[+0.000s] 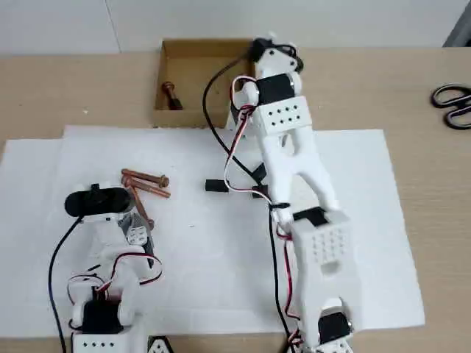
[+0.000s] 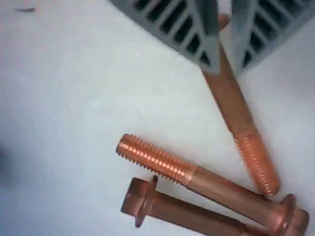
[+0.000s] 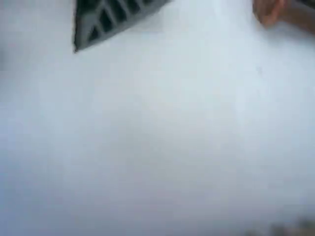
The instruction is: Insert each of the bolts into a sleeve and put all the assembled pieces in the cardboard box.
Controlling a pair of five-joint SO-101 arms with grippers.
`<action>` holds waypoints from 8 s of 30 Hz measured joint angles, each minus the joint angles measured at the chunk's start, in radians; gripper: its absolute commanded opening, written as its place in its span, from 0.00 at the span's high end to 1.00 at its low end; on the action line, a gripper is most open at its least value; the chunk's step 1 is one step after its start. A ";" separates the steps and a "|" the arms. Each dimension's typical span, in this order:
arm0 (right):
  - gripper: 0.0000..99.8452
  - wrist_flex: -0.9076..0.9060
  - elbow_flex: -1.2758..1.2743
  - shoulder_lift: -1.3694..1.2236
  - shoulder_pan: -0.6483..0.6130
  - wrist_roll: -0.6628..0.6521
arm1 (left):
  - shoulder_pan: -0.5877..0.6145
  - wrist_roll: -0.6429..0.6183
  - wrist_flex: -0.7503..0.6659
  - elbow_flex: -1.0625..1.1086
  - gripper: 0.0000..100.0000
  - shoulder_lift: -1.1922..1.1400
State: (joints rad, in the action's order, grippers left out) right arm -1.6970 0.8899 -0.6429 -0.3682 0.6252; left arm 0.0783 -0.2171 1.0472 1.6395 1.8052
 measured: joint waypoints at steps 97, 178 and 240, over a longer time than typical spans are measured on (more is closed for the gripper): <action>1.00 0.015 -0.319 0.135 0.110 0.002 | 0.055 -0.051 0.184 -0.703 1.00 -0.216; 1.00 0.048 -1.267 0.756 0.465 -0.301 | 0.018 1.556 0.428 -1.600 0.93 -2.001; 1.00 0.048 -1.267 0.756 0.463 -0.301 | -0.064 1.562 0.647 -2.136 0.99 -2.555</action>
State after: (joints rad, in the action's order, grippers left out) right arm -1.6494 -0.3775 0.1135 0.0951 0.3245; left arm 0.0138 1.3449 1.6947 -0.4964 -0.7495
